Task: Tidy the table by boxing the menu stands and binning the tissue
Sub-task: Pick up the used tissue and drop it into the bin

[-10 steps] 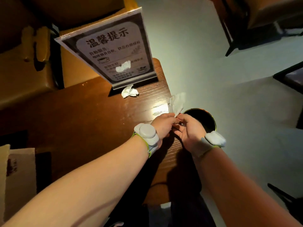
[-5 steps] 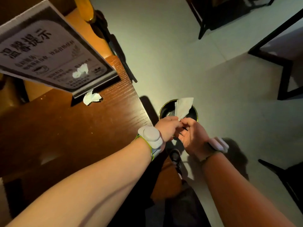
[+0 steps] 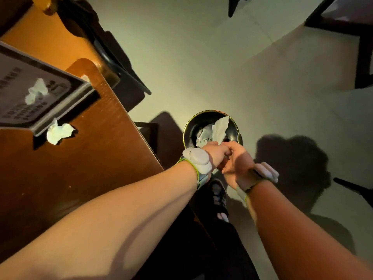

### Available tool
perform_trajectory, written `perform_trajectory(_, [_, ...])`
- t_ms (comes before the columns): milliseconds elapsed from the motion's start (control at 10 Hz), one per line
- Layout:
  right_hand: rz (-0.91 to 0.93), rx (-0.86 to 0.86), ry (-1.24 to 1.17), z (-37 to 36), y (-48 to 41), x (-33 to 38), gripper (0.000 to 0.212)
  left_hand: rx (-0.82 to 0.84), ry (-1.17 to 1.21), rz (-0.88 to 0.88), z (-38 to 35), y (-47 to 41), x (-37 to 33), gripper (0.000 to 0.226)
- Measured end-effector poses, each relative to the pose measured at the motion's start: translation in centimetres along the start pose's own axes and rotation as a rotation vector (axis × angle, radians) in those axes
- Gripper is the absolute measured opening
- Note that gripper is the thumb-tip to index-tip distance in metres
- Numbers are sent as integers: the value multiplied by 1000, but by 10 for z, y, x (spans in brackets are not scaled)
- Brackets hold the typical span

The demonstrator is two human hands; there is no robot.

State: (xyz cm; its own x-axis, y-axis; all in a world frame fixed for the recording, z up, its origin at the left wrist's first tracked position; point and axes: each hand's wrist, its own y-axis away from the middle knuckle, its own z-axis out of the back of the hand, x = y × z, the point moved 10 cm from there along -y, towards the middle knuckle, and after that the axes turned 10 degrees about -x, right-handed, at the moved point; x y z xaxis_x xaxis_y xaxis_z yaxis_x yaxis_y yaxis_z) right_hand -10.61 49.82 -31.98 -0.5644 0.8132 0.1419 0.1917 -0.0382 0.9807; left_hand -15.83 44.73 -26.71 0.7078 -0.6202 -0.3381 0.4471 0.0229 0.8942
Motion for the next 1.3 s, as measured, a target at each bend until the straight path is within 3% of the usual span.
perform_trajectory(100, [73,-33,-14,2,-20,4,19,-7,-38,44,-12,-25,6,8])
perform_trajectory(200, [66,-123,-52,10,-41,1,39,25,-36,90,-27,-50,12,27])
perform_trajectory(400, [66,-107,-19,14,-70,9,32,76,-95,124,-44,-80,13,33])
perform_trajectory(600, [101,-51,-47,20,-78,13,55,74,-110,92,-44,-91,6,32])
perform_trajectory(700, [112,-68,-89,26,-77,10,48,98,-125,60,-38,-88,5,34])
perform_trajectory(900, [87,-48,-53,21,-64,1,9,73,-162,44,-19,-79,12,27])
perform_trajectory(1000, [94,-28,-50,9,-52,1,27,45,-88,39,-6,-69,8,25])
perform_trajectory(1100, [117,-26,-3,-8,-21,2,31,-1,16,-7,19,-49,-1,20])
perform_trajectory(1200, [169,-3,25,-18,-6,1,19,-38,79,-67,41,-31,-5,19])
perform_trajectory(1300, [215,21,61,-29,14,3,23,-68,159,-103,61,-10,-6,19])
